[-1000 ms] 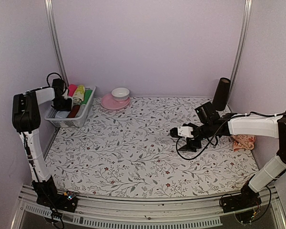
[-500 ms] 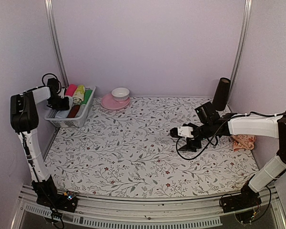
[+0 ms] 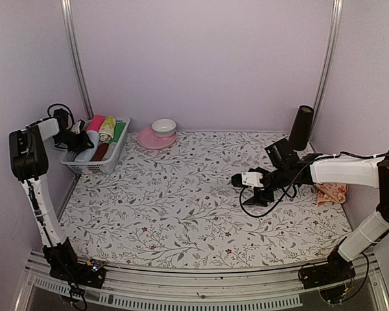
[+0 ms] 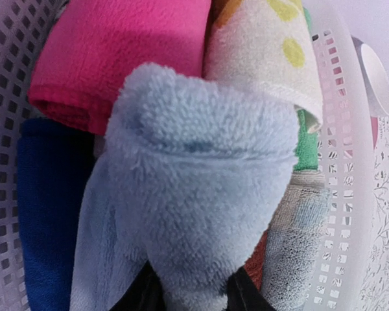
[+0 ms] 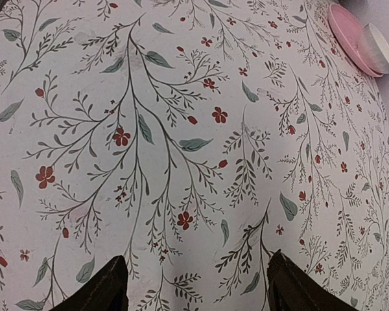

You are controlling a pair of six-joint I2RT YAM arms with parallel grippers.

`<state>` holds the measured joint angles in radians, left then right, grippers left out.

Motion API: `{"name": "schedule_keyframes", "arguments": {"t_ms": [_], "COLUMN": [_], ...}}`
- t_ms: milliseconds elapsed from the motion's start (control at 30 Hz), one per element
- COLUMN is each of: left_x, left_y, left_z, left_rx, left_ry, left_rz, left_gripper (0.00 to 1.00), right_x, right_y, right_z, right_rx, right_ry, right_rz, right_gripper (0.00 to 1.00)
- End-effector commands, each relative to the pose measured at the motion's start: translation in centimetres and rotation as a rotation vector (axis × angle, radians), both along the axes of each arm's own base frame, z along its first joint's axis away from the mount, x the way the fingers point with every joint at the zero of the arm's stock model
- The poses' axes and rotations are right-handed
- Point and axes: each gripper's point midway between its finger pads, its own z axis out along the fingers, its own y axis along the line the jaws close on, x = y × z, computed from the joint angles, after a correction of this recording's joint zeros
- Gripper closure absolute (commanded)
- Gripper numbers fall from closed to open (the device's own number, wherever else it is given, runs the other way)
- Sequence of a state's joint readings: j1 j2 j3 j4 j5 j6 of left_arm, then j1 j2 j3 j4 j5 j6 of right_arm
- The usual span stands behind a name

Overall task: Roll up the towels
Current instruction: Adjust the towel in the bin.

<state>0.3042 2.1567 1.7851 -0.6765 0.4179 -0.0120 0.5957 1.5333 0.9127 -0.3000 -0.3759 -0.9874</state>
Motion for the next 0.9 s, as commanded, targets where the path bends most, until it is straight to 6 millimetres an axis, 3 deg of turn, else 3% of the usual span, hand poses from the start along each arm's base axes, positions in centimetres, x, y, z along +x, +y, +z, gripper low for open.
{"name": "schedule_keyframes", "arguments": {"t_ms": [0, 167, 367, 533, 867], "left_x": [-1.7, -1.9, -0.4, 0.8, 2.2], "left_y": [-1.8, -0.7, 0.6, 0.0, -1.1], "left_z": [-3.1, -4.7, -0.1, 3.6, 8.5], "left_rx": [-0.105, -0.060, 0.012, 0.060, 0.110], "left_ry": [0.130, 0.185, 0.032, -0.060, -0.195], "left_rz": [-0.019, 0.034, 0.105, 0.096, 0.085], "left_gripper": [0.69, 0.56, 0.49, 0.43, 0.43], "right_x": [0.2, 0.1, 0.2, 0.2, 0.2], "right_y": [0.5, 0.5, 0.5, 0.5, 0.5], "right_z": [0.7, 0.5, 0.2, -0.1, -0.1], "right_rx": [0.007, 0.001, -0.004, -0.012, -0.015], "right_ry": [-0.008, -0.005, -0.001, 0.003, 0.003], "right_rz": [0.013, 0.015, 0.014, 0.012, 0.011], "right_gripper": [0.26, 0.26, 0.26, 0.26, 0.26]}}
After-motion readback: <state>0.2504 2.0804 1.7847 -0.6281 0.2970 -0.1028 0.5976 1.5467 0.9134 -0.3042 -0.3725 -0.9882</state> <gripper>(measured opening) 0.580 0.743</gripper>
